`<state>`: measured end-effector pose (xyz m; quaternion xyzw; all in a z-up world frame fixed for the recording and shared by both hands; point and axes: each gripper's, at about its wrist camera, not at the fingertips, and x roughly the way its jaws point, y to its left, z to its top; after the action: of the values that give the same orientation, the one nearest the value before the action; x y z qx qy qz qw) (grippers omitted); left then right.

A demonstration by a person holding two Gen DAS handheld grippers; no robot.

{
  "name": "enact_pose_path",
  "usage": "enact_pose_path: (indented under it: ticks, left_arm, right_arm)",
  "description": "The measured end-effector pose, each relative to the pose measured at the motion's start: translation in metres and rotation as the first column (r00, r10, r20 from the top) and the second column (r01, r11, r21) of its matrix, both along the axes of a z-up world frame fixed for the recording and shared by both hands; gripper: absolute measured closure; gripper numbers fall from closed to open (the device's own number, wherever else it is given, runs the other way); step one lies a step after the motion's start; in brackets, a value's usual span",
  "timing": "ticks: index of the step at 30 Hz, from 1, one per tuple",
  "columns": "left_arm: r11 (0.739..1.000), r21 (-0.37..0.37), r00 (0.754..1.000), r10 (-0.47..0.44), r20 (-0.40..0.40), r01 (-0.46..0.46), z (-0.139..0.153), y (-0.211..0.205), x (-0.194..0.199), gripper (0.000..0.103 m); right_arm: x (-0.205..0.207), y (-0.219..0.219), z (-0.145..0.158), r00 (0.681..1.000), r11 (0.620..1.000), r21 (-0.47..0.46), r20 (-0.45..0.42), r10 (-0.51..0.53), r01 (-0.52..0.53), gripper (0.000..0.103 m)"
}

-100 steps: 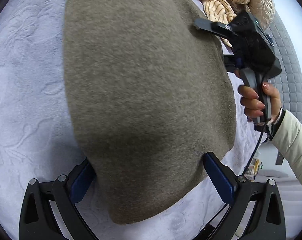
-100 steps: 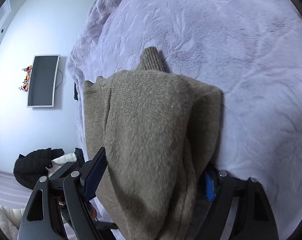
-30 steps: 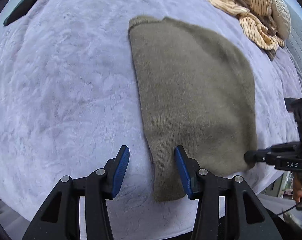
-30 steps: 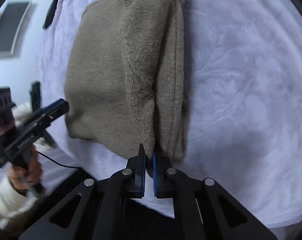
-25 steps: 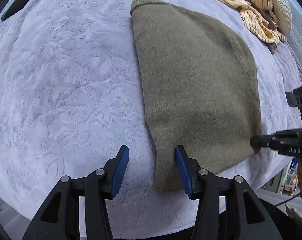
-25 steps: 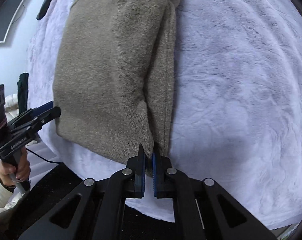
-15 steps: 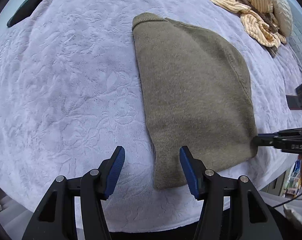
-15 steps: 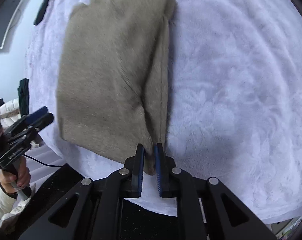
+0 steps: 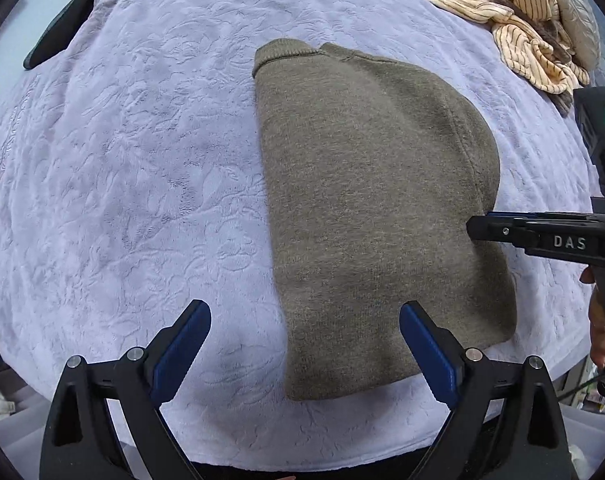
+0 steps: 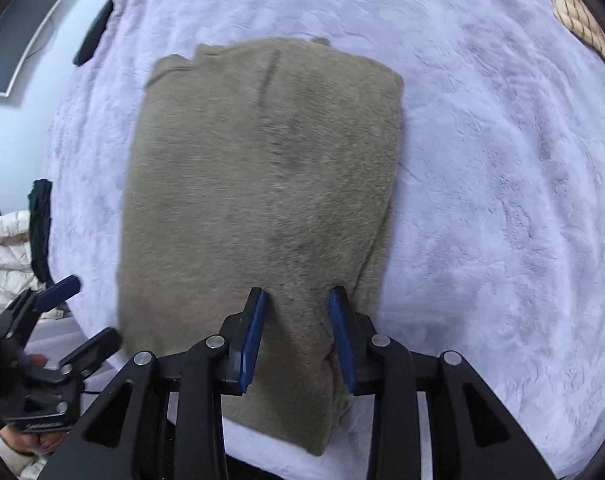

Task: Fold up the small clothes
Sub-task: 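Open both grippers and press the folded sweater flat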

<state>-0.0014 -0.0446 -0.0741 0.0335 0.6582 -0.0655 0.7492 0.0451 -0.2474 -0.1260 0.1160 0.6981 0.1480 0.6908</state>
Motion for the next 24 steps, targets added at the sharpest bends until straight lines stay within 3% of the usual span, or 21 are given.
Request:
enact_pose_path:
  ticks: [4,11,13,17,20,24]
  left_arm:
    - [1.0,0.02,0.999,0.011,0.032,-0.011,0.007,-0.003,-0.002,0.007]
    - [0.999,0.032,0.997,0.031,0.071,-0.034,0.021,-0.006,-0.001,0.007]
    - [0.999,0.031,0.997,0.034,0.073,-0.037,0.025,-0.008,-0.001,0.007]
    - [0.999,0.02,0.996,0.042,0.076,-0.044,0.032,-0.013,-0.004,0.007]
    - [0.998,0.029,0.996,0.049,0.078,-0.052,0.034,-0.015,-0.007,0.007]
    - [0.998,0.028,0.995,0.053,0.079,-0.055,0.037,-0.015,-0.014,0.007]
  right_arm:
    - [0.001,-0.013,-0.005,0.999,0.999,-0.015,-0.02,-0.034,0.034,0.06]
    - [-0.016,-0.03,0.019,1.0,0.998,-0.062,0.012,-0.024,0.024,0.055]
    - [-0.02,-0.036,0.024,1.0,0.998,-0.059,0.011,-0.028,0.029,0.048]
    - [-0.031,-0.044,0.033,1.0,0.998,-0.053,0.016,-0.018,0.018,0.043]
    - [-0.032,-0.04,0.036,0.999,0.999,-0.032,0.031,-0.008,0.009,0.029]
    - [-0.008,-0.038,0.032,0.997,0.999,-0.003,0.061,-0.045,0.045,0.028]
